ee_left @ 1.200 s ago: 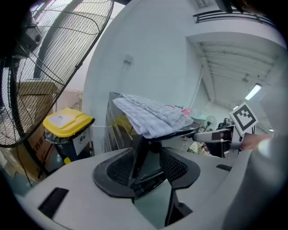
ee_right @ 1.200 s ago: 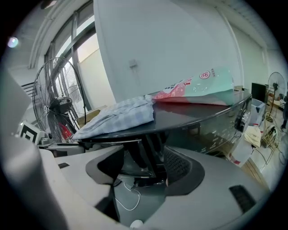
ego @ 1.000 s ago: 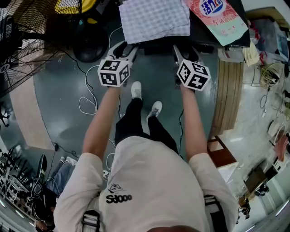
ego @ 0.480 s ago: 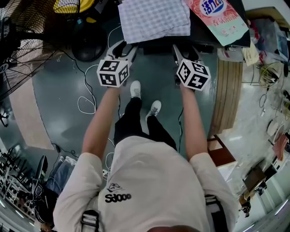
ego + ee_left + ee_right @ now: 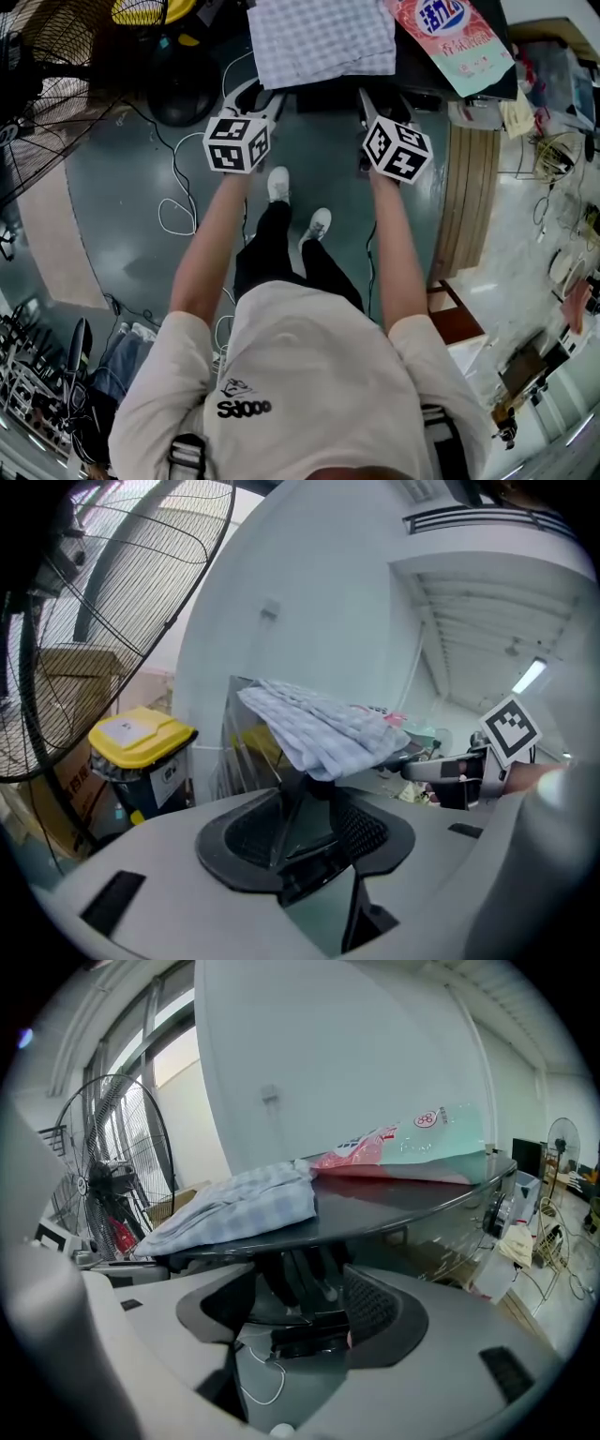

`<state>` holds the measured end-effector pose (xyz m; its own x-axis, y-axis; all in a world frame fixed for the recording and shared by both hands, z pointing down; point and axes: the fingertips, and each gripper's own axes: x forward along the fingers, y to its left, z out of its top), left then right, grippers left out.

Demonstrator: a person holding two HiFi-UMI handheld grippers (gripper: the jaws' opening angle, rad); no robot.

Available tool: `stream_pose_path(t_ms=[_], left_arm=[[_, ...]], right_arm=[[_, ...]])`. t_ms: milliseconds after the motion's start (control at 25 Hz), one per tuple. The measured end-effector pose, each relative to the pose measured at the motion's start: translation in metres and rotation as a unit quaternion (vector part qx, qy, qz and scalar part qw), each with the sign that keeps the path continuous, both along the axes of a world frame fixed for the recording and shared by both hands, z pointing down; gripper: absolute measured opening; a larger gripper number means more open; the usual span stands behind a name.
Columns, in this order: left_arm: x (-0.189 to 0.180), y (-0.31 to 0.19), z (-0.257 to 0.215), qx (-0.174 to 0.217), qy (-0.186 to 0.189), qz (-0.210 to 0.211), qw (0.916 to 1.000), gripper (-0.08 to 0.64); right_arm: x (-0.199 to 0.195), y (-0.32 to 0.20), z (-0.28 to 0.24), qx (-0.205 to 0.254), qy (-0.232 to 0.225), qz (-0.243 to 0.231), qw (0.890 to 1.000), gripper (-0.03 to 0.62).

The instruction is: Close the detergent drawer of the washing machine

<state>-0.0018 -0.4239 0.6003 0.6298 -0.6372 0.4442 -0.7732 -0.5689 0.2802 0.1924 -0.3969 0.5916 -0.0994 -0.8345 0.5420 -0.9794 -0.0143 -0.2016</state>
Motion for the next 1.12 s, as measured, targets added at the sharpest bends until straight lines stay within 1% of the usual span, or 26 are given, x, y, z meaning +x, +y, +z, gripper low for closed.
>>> stream_pose_path(t_ms=[80,160,240,320,360,440,480,600,640,720,800,840,960,1120], left_arm=[[-0.001,0.001,0.000,-0.003,0.004,-0.008,1.0000,0.163],[-0.002,0.001,0.001,-0.012,0.000,-0.013,0.9998,0.163],[-0.004,0.004,0.003,-0.023,-0.014,-0.011,0.9996,0.163],[-0.007,0.013,0.005,-0.031,-0.030,0.000,0.9991,0.152],[-0.009,0.019,0.006,-0.033,-0.035,0.005,0.9988,0.146],[-0.013,0.033,0.007,-0.037,-0.040,0.009,0.9985,0.138],[-0.015,0.041,0.006,-0.039,-0.041,0.010,0.9983,0.132],[-0.020,0.067,0.000,-0.038,-0.048,0.017,0.9980,0.106],[-0.021,0.075,-0.005,-0.034,-0.050,0.020,0.9980,0.094],[-0.020,0.092,-0.018,-0.020,-0.055,0.031,0.9978,0.061],[-0.017,0.107,-0.035,0.001,-0.061,0.045,0.9971,0.031],[-0.016,0.115,-0.044,0.014,-0.064,0.050,0.9966,0.023],[-0.013,0.137,-0.073,0.058,-0.078,0.063,0.9932,0.018],[-0.003,0.173,-0.117,0.107,-0.093,0.075,0.9870,0.018]], right_arm=[[0.000,0.001,0.000,-0.003,0.003,-0.001,1.000,0.267],[0.002,0.002,0.000,-0.015,0.015,0.003,1.000,0.268],[0.006,0.008,0.001,-0.037,0.042,0.005,0.998,0.266],[0.009,0.019,-0.002,-0.047,0.061,-0.001,0.997,0.257],[0.011,0.026,-0.005,-0.046,0.066,-0.005,0.997,0.243],[0.018,0.042,-0.010,-0.046,0.076,-0.008,0.996,0.183],[0.023,0.050,-0.012,-0.046,0.085,-0.009,0.995,0.165],[0.035,0.078,-0.024,-0.041,0.117,-0.021,0.992,0.143],[0.039,0.087,-0.029,-0.036,0.126,-0.029,0.991,0.133],[0.044,0.102,-0.042,-0.025,0.142,-0.047,0.988,0.085],[0.048,0.116,-0.055,-0.012,0.155,-0.067,0.986,0.031],[0.048,0.122,-0.062,-0.006,0.158,-0.077,0.984,0.020],[0.043,0.143,-0.085,0.017,0.166,-0.112,0.980,0.008],[0.033,0.175,-0.121,0.047,0.207,-0.157,0.965,0.008]])
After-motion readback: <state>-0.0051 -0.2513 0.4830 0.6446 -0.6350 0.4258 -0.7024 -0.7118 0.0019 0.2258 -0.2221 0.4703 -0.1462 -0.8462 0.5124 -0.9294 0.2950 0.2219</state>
